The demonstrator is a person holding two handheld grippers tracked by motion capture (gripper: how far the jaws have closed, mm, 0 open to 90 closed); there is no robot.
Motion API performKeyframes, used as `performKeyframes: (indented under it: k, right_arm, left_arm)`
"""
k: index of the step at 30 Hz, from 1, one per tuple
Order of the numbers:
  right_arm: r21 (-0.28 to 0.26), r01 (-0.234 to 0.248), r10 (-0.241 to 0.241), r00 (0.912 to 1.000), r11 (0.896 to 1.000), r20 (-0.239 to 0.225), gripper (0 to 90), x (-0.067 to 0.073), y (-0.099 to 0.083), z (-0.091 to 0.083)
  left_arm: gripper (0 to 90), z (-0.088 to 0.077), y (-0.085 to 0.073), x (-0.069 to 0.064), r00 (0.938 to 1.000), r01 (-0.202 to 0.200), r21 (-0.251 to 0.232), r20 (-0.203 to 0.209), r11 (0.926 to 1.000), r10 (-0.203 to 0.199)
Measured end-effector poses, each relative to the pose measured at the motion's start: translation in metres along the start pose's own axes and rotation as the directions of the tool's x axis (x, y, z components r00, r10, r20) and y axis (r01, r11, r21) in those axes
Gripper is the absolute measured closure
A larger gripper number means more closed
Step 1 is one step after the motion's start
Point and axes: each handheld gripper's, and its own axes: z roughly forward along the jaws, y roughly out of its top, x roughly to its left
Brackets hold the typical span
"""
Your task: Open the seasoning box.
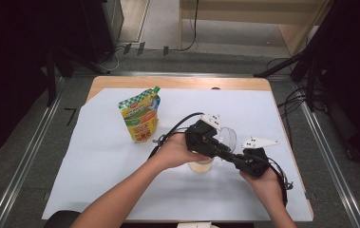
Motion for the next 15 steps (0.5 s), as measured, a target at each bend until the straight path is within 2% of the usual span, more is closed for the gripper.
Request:
performKeyframes:
  k: [3,4,10,15]
  right_arm:
    - [-0.002,0.003,-0.003,1.0,1.0,-0.003,90.0,0.001,-0.001,-0.001]
    - [-0.002,0.003,-0.003,1.0,1.0,-0.003,90.0,0.001,-0.001,-0.001]
    - [-0.022,0.003,-0.003,1.0,1.0,0.0,89.5,0.002,-0.002,-0.008]
    - [-0.031,-0.014,0.013,0.9999,0.999,-0.009,88.3,0.008,-0.004,-0.016]
  left_arm:
    - [67.4,-0.001,-0.001,0.001,1.0,0.003,0.014,-0.002,0.9999,-0.003]
    - [67.4,-0.002,-0.002,0.001,1.0,0.004,0.016,0.001,0.9999,-0.004]
    - [56.3,-0.011,-0.003,-0.003,1.0,-0.006,0.003,-0.005,1.0,0.006]
    - [57.2,-0.021,-0.011,-0.002,1.0,0.004,0.005,-0.002,1.0,-0.004]
